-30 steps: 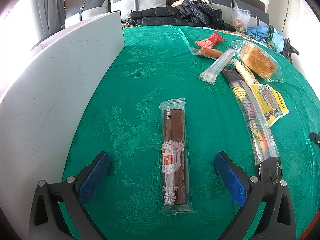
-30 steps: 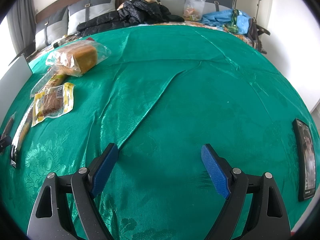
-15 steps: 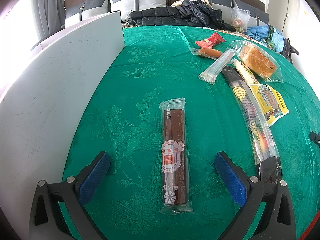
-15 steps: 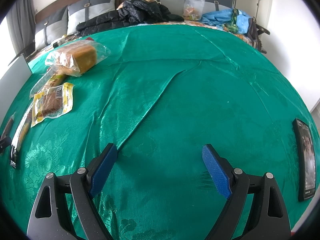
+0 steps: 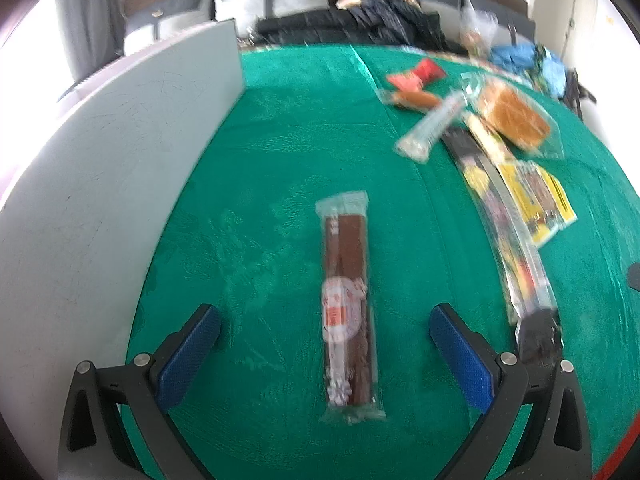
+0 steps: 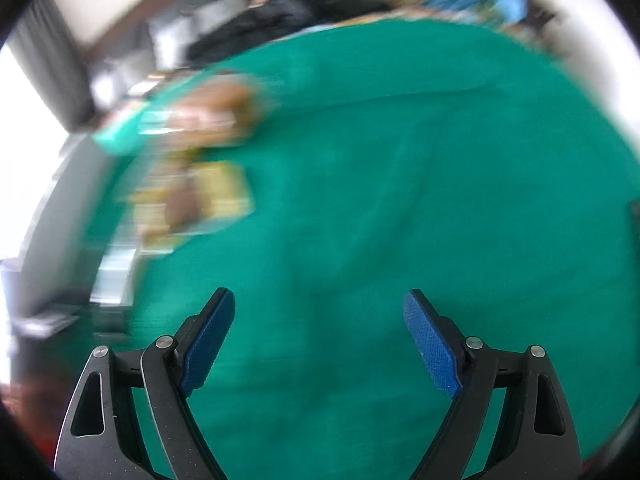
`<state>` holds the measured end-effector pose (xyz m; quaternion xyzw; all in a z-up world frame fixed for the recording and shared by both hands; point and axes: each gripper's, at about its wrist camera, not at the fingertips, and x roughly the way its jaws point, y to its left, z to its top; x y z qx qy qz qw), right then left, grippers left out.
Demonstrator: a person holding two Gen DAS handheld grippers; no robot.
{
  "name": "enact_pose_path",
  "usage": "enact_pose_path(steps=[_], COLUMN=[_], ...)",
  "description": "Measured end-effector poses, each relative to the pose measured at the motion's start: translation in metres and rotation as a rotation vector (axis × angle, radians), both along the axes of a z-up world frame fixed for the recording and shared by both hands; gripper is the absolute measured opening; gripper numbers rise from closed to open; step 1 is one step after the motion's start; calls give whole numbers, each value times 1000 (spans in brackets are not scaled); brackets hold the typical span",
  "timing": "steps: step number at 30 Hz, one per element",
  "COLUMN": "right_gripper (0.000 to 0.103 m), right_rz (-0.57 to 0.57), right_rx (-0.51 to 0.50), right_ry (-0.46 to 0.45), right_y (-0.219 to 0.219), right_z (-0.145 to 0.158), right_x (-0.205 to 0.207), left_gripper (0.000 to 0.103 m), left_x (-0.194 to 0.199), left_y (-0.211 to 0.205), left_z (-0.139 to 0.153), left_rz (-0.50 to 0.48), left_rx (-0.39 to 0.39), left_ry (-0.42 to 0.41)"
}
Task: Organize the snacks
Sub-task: 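Grasp the brown sausage stick with the left gripper while the right gripper grasps the clear-wrapped dark-ended stick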
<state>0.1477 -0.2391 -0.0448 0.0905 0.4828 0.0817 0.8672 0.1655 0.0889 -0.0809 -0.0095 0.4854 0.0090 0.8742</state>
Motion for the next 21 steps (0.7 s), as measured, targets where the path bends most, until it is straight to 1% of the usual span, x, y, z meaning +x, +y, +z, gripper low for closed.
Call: enact_pose_path(steps=[1,2,4,5,6,7,8,9,10,11,12,14,15,18,19,21], right_gripper=[88,87,85,84,79,72,58,46,31,24,18,14,12,11,10,10], right_rz=[55,123,199,225,235,247,257,251,256,270,267,269,282,313,303,273], right_rx=[47,94,138,113,78,26,-13,-50,-99,-130,-126,-65,-32,81,103,89], right_ry=[30,68,116,135,146,165,199,181,170,180,174,175,167,137,125,83], right_y=[20,45,85,111,127,145,164,172,182,189,189,178,171,137,118,91], right_z=[2,2,1,-2,-4,-9,-17,-16,-16,-18,-16,-9,-3,20,27,39], right_x=[3,8,19,28,34,41,50,52,53,53,50,37,28,-10,-26,-48], left_gripper=[97,84,73,66,62,48,21,19,18,17,17,17,17,17,17,17], left_x=[1,1,0,1,0,0,-1,-1,-2,-4,-7,-18,-23,-39,-43,-48], left_y=[-2,-4,-11,-13,-13,-13,-13,-12,-11,-9,-8,-4,-2,6,7,8], left_z=[2,5,10,11,12,14,16,17,17,17,17,17,17,17,17,17], left_rz=[-15,-31,-69,-75,-79,-75,-70,-63,-63,-68,-73,-80,-78,-60,-54,-42], left_rx=[1,2,14,12,6,8,12,19,14,11,12,8,-8,-60,-69,-87], left_ry=[30,35,51,58,63,62,55,56,61,59,55,42,37,23,18,11])
